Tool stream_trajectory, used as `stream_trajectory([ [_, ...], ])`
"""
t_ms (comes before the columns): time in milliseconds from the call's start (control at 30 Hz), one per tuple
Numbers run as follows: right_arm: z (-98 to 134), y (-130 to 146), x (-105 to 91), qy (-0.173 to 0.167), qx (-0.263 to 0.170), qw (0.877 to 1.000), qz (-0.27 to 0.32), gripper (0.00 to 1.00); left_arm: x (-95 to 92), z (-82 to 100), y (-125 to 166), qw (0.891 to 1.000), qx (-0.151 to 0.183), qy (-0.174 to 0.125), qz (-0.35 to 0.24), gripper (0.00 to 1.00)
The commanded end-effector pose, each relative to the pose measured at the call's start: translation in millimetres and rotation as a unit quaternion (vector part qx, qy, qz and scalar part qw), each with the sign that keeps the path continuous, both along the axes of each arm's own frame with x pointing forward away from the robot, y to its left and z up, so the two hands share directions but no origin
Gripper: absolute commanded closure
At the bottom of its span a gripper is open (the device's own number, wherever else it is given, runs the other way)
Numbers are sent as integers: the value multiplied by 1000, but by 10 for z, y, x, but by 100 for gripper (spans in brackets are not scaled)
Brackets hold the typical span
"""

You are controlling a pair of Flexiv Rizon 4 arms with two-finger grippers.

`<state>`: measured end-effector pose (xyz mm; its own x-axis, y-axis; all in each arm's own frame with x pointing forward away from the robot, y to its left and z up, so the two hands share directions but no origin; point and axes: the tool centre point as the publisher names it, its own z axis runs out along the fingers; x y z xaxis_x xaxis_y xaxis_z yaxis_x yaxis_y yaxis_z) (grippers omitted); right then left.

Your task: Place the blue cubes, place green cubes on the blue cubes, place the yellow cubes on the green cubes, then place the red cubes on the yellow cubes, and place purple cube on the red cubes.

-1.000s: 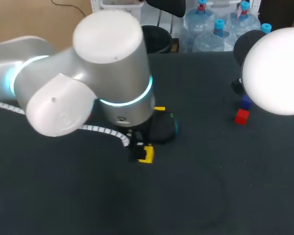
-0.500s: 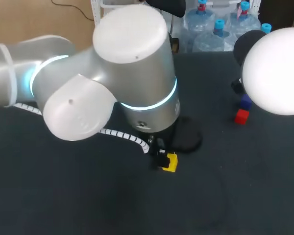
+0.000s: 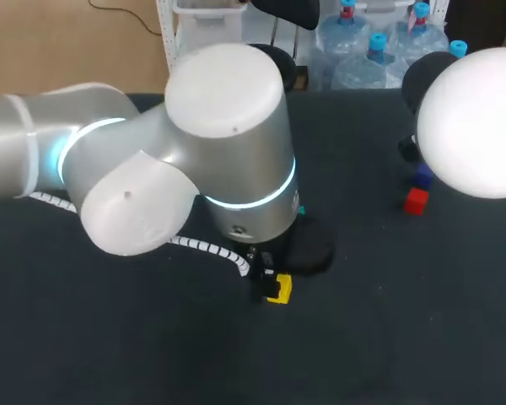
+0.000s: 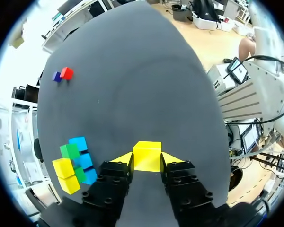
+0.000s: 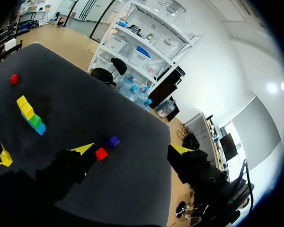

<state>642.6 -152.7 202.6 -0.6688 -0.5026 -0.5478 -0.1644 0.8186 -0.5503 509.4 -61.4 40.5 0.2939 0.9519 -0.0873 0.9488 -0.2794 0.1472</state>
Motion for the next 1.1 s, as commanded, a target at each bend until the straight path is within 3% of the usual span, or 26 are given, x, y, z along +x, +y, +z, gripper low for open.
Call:
stream_trajectory([
  [33,-4,-14,-5,-1,1,1000,1,0,77,-113,-47,1000,17,-7,5,100],
  [400,-4,-14,-5,-1,1,1000,1,0,100,-267,-13,999,39,-1,15,100],
  [433,-4,-14,-5,-1,1,1000,1,0,100,-271,-10,999,40,-1,16,96],
  [500,-4,-14,-5,-1,1,1000,1,0,99,-273,-6,999,42,4,19,52],
  [533,-4,-14,-5,-1,1,1000,1,0,99,-271,-3,999,42,6,20,16],
  [567,-4,-14,-5,-1,1,1000,1,0,105,-264,-1,999,40,8,30,0],
  [800,-4,-14,-5,-1,1,1000,1,0,157,-130,66,998,33,-4,44,0],
  [1100,-4,-14,-5,-1,1,1000,1,0,335,616,639,992,-19,-36,117,0],
])
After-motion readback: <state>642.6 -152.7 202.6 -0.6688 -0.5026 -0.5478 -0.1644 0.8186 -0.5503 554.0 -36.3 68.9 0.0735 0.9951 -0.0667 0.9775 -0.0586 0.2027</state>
